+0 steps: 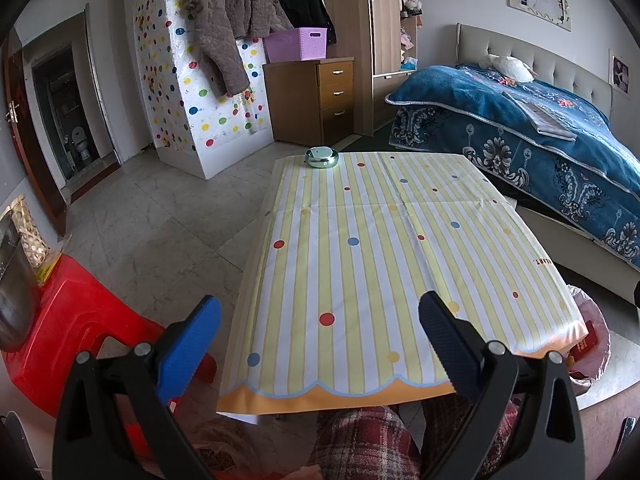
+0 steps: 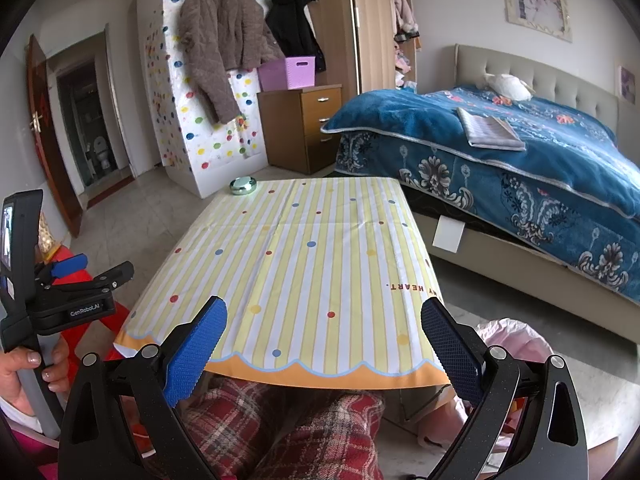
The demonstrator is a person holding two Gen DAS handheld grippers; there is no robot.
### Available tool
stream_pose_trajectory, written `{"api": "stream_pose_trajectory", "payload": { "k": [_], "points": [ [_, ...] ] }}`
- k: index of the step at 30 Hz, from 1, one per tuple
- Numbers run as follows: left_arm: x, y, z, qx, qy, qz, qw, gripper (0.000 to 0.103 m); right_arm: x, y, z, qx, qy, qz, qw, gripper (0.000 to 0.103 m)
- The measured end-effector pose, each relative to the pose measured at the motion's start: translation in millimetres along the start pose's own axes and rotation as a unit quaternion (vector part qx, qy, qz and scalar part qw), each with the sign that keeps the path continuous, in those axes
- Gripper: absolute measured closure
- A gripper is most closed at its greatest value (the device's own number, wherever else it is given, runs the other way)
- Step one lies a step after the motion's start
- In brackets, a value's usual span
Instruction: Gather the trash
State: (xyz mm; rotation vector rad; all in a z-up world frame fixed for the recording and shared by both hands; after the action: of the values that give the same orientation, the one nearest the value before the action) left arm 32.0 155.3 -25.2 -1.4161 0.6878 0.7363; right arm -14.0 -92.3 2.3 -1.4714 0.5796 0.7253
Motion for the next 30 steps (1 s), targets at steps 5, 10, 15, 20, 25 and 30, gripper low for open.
{"api": "stream_pose_trajectory", "payload": {
  "k": [5, 10, 15, 20, 25, 30],
  "points": [
    [1, 1, -4, 0.007, 0.003, 0.002, 1.0, 0.007, 1, 0, -1, 0.0, 0.001, 0.0, 1.0, 0.007],
    [1, 2, -7, 0.01, 0.004, 0.002, 0.9999, 0.007, 0, -1, -3, 0.003, 0.003, -0.001, 1.0, 0.007],
    [2, 3, -7, 0.01, 0.005, 0.001, 0.9999, 0.007, 1, 2, -8, 0.006, 0.002, -0.001, 1.0, 0.007],
    [2, 3, -7, 0.011, 0.004, 0.001, 0.9999, 0.007, 1, 2, -8, 0.006, 0.002, -0.001, 1.0, 0.007],
    [2, 3, -7, 0.01, 0.004, 0.002, 0.9999, 0.007, 1, 2, -8, 0.006, 0.001, -0.001, 1.0, 0.007],
    [2, 3, -9, 0.008, 0.012, 0.001, 0.9999, 0.007, 1, 3, -10, 0.007, 0.001, -0.001, 1.0, 0.007]
  ]
}}
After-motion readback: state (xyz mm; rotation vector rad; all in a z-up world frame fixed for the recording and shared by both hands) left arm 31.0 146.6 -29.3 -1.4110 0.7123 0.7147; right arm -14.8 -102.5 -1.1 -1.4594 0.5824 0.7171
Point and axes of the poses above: each gripper's, at about its wrist camera, not at the fingertips, and x roughly the way its jaws point, z to its left, y to its underside, the point moved 5 cm from there along x, roughly the way its jaws point, and after that the axes turned 11 degrees about z, right-handed, at the moved point
